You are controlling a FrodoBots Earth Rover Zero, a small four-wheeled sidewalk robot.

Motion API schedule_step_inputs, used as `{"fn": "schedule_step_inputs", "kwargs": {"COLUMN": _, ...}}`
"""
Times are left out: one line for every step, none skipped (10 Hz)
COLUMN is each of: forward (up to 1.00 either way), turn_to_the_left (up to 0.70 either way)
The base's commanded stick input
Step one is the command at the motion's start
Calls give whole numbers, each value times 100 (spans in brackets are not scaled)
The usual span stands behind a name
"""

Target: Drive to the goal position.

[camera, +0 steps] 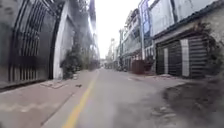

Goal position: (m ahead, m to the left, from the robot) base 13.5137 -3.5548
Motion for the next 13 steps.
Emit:
{"fn": "schedule_step_inputs", "kwargs": {"forward": 100, "turn_to_the_left": 6}}
{"fn": "schedule_step_inputs", "kwargs": {"forward": 100, "turn_to_the_left": 6}}
{"fn": "schedule_step_inputs", "kwargs": {"forward": 100, "turn_to_the_left": 6}}
{"fn": "schedule_step_inputs", "kwargs": {"forward": 100, "turn_to_the_left": 2}}
{"fn": "schedule_step_inputs", "kwargs": {"forward": 100, "turn_to_the_left": -34}}
{"fn": "schedule_step_inputs", "kwargs": {"forward": 100, "turn_to_the_left": -34}}
{"fn": "schedule_step_inputs", "kwargs": {"forward": 100, "turn_to_the_left": 1}}
{"fn": "schedule_step_inputs", "kwargs": {"forward": 100, "turn_to_the_left": 6}}
{"fn": "schedule_step_inputs", "kwargs": {"forward": 100, "turn_to_the_left": 6}}
{"fn": "schedule_step_inputs", "kwargs": {"forward": 100, "turn_to_the_left": 6}}
{"fn": "schedule_step_inputs", "kwargs": {"forward": 100, "turn_to_the_left": 6}}
{"fn": "schedule_step_inputs", "kwargs": {"forward": 100, "turn_to_the_left": 6}}
{"fn": "schedule_step_inputs", "kwargs": {"forward": 100, "turn_to_the_left": 6}}
